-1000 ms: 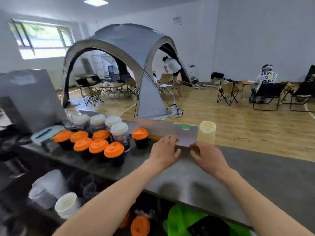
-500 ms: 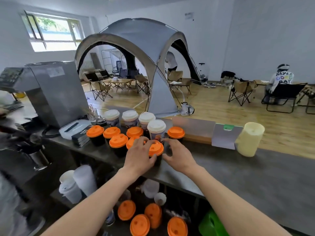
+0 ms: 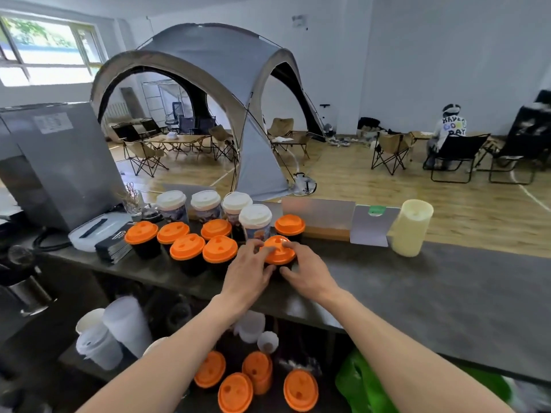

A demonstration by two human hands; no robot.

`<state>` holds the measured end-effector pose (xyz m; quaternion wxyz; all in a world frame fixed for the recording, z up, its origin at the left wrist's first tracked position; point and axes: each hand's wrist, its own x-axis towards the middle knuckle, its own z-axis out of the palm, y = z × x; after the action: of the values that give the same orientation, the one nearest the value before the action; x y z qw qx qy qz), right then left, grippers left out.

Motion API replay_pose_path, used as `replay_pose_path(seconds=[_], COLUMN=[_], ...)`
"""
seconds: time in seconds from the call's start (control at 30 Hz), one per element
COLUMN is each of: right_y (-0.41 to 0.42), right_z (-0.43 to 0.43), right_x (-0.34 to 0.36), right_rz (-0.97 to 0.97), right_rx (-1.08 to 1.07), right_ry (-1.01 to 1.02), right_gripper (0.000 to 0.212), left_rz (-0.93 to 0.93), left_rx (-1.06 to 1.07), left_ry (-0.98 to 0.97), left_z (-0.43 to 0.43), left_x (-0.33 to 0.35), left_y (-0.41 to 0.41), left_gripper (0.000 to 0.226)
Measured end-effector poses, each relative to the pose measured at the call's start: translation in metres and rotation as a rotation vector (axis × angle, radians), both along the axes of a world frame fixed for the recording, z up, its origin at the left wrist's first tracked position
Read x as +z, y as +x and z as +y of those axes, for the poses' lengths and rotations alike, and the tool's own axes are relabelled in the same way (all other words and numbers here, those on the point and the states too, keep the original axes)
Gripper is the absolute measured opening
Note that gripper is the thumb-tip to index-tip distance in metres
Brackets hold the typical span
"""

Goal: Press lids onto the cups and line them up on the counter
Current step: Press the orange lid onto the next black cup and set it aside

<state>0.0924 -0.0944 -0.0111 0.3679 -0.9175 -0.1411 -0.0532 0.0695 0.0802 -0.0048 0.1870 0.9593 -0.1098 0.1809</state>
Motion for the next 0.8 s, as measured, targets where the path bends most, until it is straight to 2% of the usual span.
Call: replay_pose_path(seconds=[0.2, 0.43, 0.63, 0.8], right_y=[-0.029, -0.086, -0.11, -0.117], right_z=[-0.122, -0.272, -0.366, -0.401], right_x=[0.011, 0.014, 0.014, 0.007], right_rz=[-0.084, -0.081, -0.075, -0.056], right_rx=[-0.193, -0.397, -0.438, -0.388], right_ry=[0.016, -0.004, -0.028, -0.024], right_gripper=[0.06, 0.056, 0.055, 0.053], left_rz=[-0.063, -0.019, -0.002, 0.031], left_rx=[-0.219, -0.415, -0.451, -0.409], left_ry=[-0.086, -0.16, -0.174, -0.169], left_z=[-0.116, -0.272, -0.366, -0.398], left_x=[0.009, 0.007, 0.01, 0.001], left_y=[0.008, -0.014, -0.034, -0.045], left_gripper=[0.044, 0.045, 0.045, 0.046])
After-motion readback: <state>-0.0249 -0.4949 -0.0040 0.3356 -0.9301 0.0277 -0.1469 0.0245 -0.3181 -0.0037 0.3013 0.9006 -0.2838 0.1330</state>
